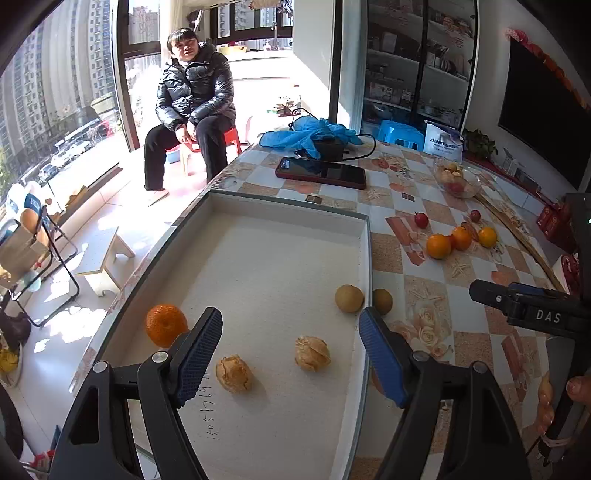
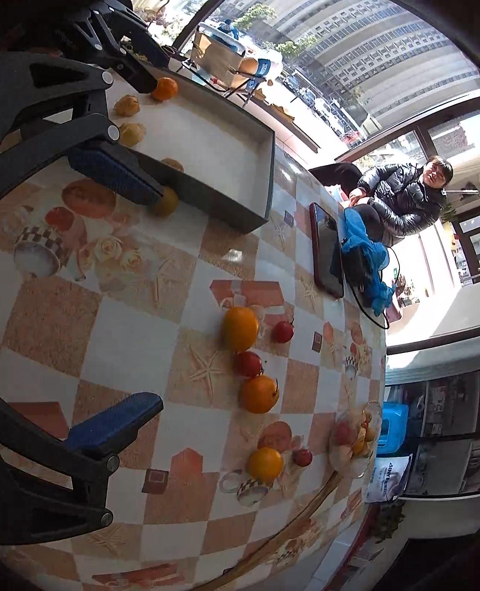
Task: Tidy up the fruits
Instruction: 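Grasp the navel orange with the left gripper while the right gripper moves back over the table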
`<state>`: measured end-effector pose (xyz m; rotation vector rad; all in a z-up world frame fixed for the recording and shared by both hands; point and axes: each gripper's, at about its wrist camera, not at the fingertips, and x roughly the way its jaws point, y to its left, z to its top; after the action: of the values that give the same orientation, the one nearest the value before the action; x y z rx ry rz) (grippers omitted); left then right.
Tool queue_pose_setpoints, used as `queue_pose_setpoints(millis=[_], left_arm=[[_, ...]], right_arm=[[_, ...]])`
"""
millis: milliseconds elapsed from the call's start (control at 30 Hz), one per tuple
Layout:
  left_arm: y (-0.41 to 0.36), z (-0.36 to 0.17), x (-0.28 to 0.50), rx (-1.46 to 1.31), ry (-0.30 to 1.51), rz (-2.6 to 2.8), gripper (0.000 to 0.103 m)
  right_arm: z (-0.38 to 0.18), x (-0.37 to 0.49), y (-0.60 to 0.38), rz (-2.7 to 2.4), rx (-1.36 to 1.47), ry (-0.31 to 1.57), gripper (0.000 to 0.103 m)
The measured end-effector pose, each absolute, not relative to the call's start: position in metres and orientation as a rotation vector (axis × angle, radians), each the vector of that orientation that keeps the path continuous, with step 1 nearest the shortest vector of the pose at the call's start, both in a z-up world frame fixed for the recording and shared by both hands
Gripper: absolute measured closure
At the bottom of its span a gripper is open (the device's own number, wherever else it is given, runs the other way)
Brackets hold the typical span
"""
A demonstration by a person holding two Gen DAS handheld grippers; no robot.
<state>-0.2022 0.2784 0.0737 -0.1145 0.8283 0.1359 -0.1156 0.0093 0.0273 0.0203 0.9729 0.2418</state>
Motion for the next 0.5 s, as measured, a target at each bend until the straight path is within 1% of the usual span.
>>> queue_pose_setpoints(millis=[133, 233, 300, 400, 500], left_arm=[[0.228, 0.071, -0.189, -0.081, 0.861, -0.007, 0.023], [0.188, 0.067, -0.175, -0.003, 0.876, -0.064, 0.023], [0.168, 0.063, -0.16, 0.034, 0.888, -0.091, 0.023], [0.151, 0.059, -0.135, 0.031, 0.895, -0.112, 0.023], [0.143, 0.056, -0.104, 0.019, 0.914, -0.122, 0.023]], right_arm=[[0.002, -0.122, -0.067, 0.066, 0.046, 1.024, 0.001], [-0.004, -0.132, -0.108, -0.037, 0.033, 1.006, 0.001], [-0.007, -0.136, -0.121, -0.098, -0.015, 0.995, 0.0], [-0.009, -0.148, -0.126, -0.089, -0.048, 0.921, 0.0], [-0.008, -0.15, -0.125, -0.088, -0.046, 0.916, 0.0]])
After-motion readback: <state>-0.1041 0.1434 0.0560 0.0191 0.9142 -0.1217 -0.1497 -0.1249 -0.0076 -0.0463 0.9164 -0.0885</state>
